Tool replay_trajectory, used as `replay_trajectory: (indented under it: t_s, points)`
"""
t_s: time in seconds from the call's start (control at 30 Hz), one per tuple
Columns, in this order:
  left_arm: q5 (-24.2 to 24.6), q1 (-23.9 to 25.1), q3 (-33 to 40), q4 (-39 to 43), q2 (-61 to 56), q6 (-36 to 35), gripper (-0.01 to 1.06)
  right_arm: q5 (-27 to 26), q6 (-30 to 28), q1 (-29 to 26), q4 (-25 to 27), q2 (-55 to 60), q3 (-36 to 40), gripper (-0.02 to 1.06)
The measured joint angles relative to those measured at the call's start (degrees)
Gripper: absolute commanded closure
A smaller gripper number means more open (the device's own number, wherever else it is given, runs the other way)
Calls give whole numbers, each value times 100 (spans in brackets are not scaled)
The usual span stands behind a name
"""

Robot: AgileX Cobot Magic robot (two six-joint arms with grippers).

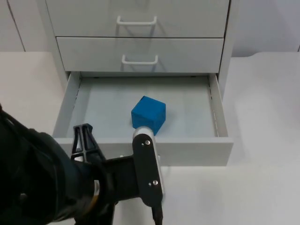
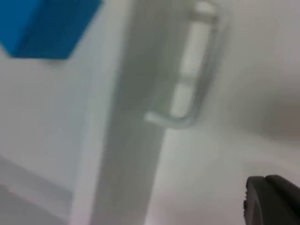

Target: Open the drawer with the left hand, place the block into the drawer with the right hand, then close the drawer with the left hand.

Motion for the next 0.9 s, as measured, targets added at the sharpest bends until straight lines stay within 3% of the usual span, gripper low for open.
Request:
replay_trajectory:
  t_s: [0.9]
  points:
    - [-319,0,-1041,0,818,1140,105,0,0,0,0,0,0,0]
